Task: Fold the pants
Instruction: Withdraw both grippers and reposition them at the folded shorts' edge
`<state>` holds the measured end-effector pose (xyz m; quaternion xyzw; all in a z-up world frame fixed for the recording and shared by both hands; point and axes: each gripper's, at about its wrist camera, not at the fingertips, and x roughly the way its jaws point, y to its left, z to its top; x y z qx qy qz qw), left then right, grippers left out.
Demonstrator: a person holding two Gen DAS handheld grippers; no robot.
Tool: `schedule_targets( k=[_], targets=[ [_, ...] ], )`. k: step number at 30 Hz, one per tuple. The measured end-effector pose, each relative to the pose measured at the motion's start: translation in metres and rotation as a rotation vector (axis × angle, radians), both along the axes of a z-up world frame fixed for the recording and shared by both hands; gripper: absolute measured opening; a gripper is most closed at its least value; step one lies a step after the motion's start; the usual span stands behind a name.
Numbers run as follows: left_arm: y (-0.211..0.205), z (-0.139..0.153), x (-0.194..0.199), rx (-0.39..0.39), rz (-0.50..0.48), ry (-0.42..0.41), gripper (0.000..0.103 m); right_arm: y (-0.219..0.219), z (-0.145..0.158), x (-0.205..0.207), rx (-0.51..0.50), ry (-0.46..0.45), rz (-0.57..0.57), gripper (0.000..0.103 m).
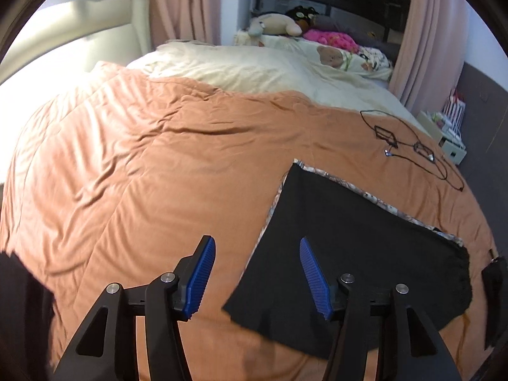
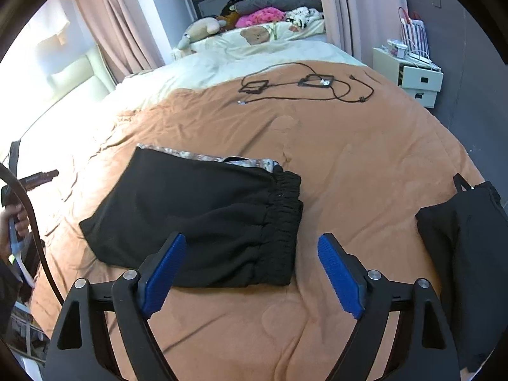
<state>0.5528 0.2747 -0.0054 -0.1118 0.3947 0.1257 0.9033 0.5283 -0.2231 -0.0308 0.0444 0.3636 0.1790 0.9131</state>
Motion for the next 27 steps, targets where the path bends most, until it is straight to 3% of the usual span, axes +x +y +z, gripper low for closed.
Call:
schedule_targets(
  k=[6, 14, 27],
  targets=[
    [0.002, -0.003, -0.056, -0.055, 0.034, -0.058, 0.066, -0.007, -0.005, -0.02, 0.023, -0.002, 0.022, 0.09],
    [0.003, -0.032, -0.112, -0.108, 0.063, -0.04, 0.066, -0.007, -0.017, -0.034, 0.03, 0.027, 0.042, 0.09],
    [0.013, -0.084, -0.153, -0.215, 0.077, -0.002, 0.066, -0.005, -0.049, -0.044, 0.091, 0.086, 0.018, 0.09]
  ],
)
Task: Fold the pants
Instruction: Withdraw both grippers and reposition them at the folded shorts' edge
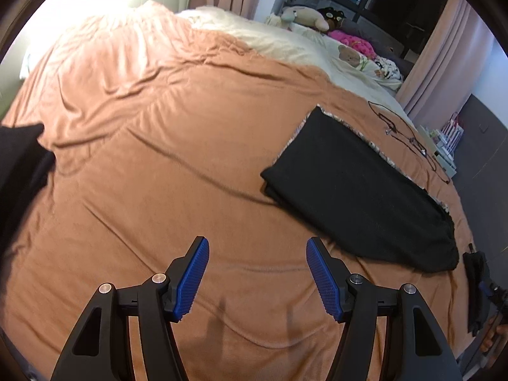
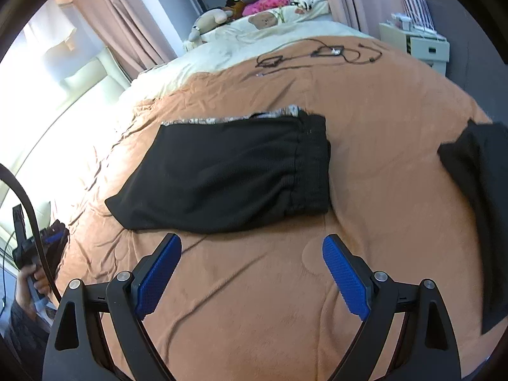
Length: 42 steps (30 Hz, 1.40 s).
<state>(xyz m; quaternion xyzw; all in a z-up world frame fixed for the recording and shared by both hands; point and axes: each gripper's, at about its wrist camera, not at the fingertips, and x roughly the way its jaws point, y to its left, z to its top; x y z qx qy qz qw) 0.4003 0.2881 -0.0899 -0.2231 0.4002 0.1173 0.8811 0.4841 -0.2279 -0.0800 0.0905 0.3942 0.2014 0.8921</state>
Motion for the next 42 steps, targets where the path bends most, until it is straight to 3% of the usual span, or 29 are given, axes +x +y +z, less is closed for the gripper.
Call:
schedule_targets(
  k=[16, 18, 34, 36, 42],
  targets=[
    [0.007, -0.055, 0.042, -0.157, 0.012, 0.043, 0.048, 0.019, -0.032, 0.018, 0.002, 0.054, -0.03, 0.09],
    [0.008, -0.061, 0.05, -0.165, 0.013, 0.053, 0.044, 0.018, -0.038, 0.023, 0.021, 0.068, -0.04, 0.09],
    [0.024, -0.077, 0.106, -0.158, -0.011, 0.078, 0.043, 0.011, -0.062, 0.064, 0.075, 0.097, -0.075, 0.09],
    [0.025, -0.081, 0.109, -0.154, -0.012, 0.091, 0.032, 0.011, -0.064, 0.067, 0.077, 0.099, -0.075, 0.09],
    [0.03, -0.085, 0.11, -0.183, -0.009, 0.077, 0.028, 0.011, -0.072, 0.077, 0.092, 0.119, -0.083, 0.09]
  ],
)
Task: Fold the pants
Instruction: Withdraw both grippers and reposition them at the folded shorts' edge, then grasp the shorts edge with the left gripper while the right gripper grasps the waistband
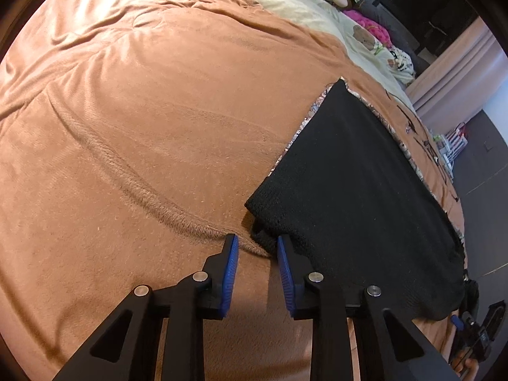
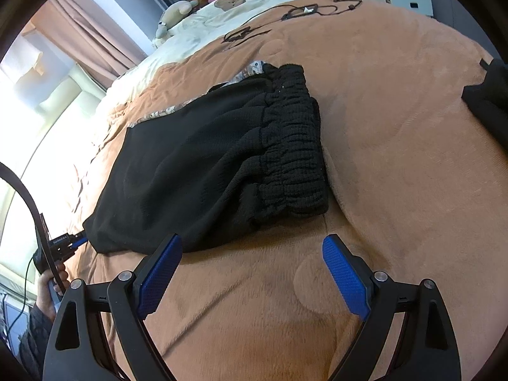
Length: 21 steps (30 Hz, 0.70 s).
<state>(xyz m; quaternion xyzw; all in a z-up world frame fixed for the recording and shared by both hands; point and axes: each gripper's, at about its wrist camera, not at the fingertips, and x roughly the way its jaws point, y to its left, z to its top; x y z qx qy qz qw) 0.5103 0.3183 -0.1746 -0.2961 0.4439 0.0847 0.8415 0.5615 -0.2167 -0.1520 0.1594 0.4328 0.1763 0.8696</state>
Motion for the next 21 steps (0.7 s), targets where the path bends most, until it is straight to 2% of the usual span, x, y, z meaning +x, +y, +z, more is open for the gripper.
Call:
schedule_targets(
  k=[8, 9, 10, 12, 13, 14, 16, 17, 21],
  targets=[
    [-0.01, 0.001, 0.009, -0.007, -0.031, -0.021, 0.026, -0.013, -0.009, 0.013, 0.071, 0.032, -0.071, 0.09],
    [-0.012, 0.002, 0.01, 0.007, -0.037, -0.02, 0.013, -0.016, -0.011, 0.014, 0.087, 0.036, -0.081, 0.09],
    [-0.015, 0.001, 0.012, 0.031, -0.042, -0.006, 0.007, -0.018, -0.012, 0.015, 0.098, 0.039, -0.088, 0.09],
    [-0.015, 0.001, 0.013, 0.044, -0.037, -0.005, 0.006, -0.023, -0.015, 0.018, 0.115, 0.044, -0.106, 0.09],
    [-0.013, 0.003, 0.012, 0.048, -0.032, -0.014, 0.006, -0.024, -0.016, 0.019, 0.121, 0.043, -0.111, 0.087],
    [-0.011, 0.006, 0.01, 0.056, -0.025, -0.023, 0.006, -0.026, -0.017, 0.021, 0.127, 0.044, -0.113, 0.077],
    [-0.007, 0.01, 0.008, 0.066, -0.01, -0.036, 0.006, -0.026, -0.018, 0.024, 0.137, 0.053, -0.101, 0.063],
    [-0.003, 0.013, 0.006, 0.066, 0.0, -0.04, 0.006, -0.025, -0.018, 0.026, 0.133, 0.056, -0.094, 0.06],
    [0.005, 0.018, 0.006, 0.083, 0.022, -0.047, 0.005, -0.022, -0.01, 0.027, 0.074, 0.026, -0.092, 0.039]
  ],
)
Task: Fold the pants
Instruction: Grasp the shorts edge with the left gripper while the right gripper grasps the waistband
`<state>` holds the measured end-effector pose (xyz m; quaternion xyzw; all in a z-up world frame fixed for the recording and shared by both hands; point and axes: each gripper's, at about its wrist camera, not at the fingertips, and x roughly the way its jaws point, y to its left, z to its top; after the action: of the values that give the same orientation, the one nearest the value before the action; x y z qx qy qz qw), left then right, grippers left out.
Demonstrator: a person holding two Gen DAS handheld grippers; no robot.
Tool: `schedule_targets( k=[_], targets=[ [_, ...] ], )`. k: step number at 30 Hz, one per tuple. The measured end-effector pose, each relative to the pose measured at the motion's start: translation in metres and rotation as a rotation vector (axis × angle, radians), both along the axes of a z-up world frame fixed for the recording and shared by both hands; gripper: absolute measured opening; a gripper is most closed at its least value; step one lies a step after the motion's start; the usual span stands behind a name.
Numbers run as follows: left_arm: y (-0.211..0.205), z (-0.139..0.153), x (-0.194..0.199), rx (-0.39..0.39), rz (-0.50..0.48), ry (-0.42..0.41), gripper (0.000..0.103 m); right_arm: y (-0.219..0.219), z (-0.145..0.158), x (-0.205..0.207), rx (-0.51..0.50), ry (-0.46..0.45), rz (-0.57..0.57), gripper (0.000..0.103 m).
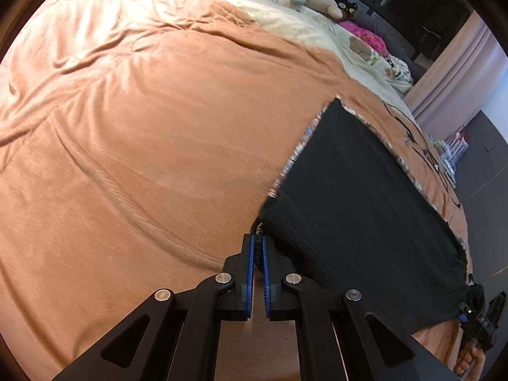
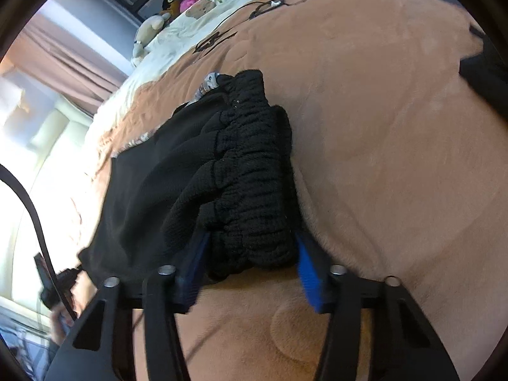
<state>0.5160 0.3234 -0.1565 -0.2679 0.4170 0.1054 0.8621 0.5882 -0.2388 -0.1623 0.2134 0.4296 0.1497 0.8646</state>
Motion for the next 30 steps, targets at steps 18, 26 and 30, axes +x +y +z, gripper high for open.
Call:
schedule_targets(
  k=[18, 26, 30],
  targets=[
    [0.036, 0.004, -0.019, -0.148, 0.115, -0.011, 0.046, -0.016, 0.01, -0.026, 0.068, -0.031, 0.007, 0.071],
    [0.023, -0.002, 0.003, -0.238, 0.073, -0.017, 0.053, -0.007, 0.0, -0.022, 0.119, -0.003, 0.05, 0.071],
    [0.024, -0.017, 0.011, -0.305, 0.089, 0.017, 0.053, -0.003, -0.003, -0.016, 0.128, 0.005, 0.072, 0.071]
  ],
)
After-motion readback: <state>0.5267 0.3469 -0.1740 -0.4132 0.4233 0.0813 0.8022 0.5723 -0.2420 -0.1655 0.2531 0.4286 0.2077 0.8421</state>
